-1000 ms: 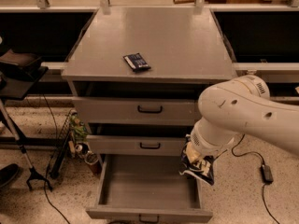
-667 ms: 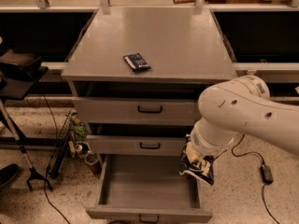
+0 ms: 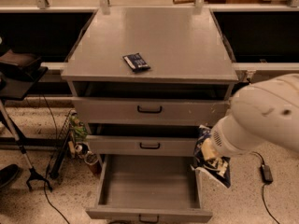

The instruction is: Pick blue chip bag from bottom drawer and place on counter

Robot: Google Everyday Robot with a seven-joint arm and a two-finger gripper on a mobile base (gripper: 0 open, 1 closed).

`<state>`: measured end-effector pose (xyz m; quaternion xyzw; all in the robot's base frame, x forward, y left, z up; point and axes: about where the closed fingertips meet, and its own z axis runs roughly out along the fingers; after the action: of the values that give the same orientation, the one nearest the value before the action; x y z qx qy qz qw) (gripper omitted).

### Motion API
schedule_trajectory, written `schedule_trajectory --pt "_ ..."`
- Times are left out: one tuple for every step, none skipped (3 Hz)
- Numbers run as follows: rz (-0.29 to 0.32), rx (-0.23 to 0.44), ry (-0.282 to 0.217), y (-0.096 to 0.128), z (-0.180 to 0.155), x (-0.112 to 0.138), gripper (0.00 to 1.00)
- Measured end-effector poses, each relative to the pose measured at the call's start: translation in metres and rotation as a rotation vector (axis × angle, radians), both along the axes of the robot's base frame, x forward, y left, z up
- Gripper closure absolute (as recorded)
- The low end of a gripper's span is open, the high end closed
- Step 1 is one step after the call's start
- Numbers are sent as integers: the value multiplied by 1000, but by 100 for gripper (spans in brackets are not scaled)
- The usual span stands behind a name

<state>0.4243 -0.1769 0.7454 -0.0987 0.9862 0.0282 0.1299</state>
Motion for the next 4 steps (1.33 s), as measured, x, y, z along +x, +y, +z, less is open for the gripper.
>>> schedule_trajectory --pt "-9 62 -225 0 98 -7 100" --pt "29 89 -331 22 161 9 100" --pt "64 94 -407 59 216 43 100" --pt "42 112 -468 76 263 87 100"
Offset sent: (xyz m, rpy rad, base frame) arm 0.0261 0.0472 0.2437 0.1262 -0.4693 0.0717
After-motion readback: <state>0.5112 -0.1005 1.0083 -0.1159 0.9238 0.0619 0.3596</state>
